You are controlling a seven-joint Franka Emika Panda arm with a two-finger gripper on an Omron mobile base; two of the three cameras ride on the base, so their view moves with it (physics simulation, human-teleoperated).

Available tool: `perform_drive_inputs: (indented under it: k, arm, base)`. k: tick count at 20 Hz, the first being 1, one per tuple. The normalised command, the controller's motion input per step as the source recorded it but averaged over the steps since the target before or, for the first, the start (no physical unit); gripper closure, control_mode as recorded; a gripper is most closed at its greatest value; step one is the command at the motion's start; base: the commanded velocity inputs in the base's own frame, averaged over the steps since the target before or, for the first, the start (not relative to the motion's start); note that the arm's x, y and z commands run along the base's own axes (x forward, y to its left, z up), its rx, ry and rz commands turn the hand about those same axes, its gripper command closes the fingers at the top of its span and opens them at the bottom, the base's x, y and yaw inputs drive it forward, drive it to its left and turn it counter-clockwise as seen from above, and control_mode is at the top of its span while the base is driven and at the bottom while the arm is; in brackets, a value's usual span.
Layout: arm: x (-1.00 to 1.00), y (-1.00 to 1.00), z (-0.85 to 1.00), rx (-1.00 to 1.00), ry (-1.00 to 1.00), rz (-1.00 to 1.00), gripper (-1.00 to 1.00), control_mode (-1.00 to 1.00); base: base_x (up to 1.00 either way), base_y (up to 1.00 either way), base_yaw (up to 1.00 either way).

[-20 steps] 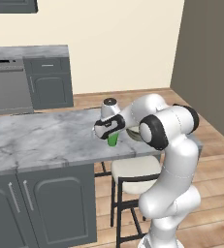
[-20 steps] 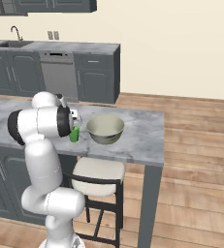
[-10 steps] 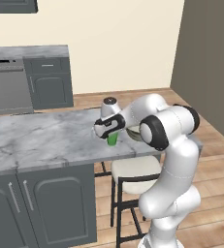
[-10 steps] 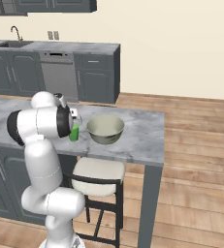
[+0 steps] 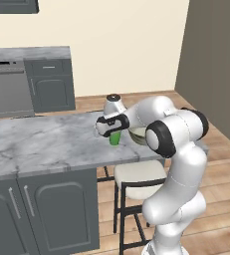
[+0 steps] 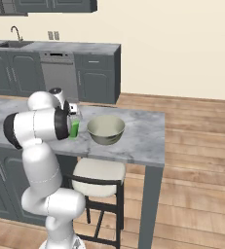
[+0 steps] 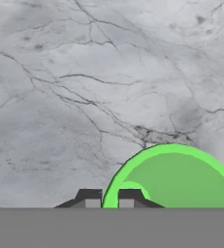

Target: Place the cup inside the bowl on the dining table and move the bowl to any counter.

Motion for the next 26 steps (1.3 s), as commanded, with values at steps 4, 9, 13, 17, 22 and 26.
perform_drive_inputs:
  k: [4, 9, 13, 17, 22, 26]
  arm:
    - [0.00, -0.10, 0.29, 0.00, 0.00, 0.00, 1.00, -1.00]
    - [0.00, -0.01, 0.40, 0.00, 0.00, 0.00, 1.00, -1.00]
    - [0.00, 0.00, 0.43, 0.00, 0.00, 0.00, 1.00, -1.00]
    - [0.00, -0.04, 0.33, 0.00, -0.03, 0.03, 1.00, -1.00]
    - [0.00, -0.27, 0.27, 0.00, -0.04, 0.06, 1.00, -1.00]
    - [0.00, -0.49, 0.31, 0.00, -0.06, 0.06, 1.00, -1.00]
  base:
    - [0.00, 0.00, 0.00]
    - [0.00, 0.00, 0.00]
    - [0.00, 0.00, 0.00]
    - [0.00, 0.00, 0.00]
    - [0.00, 0.00, 0.00]
    - [0.00, 0.00, 0.00]
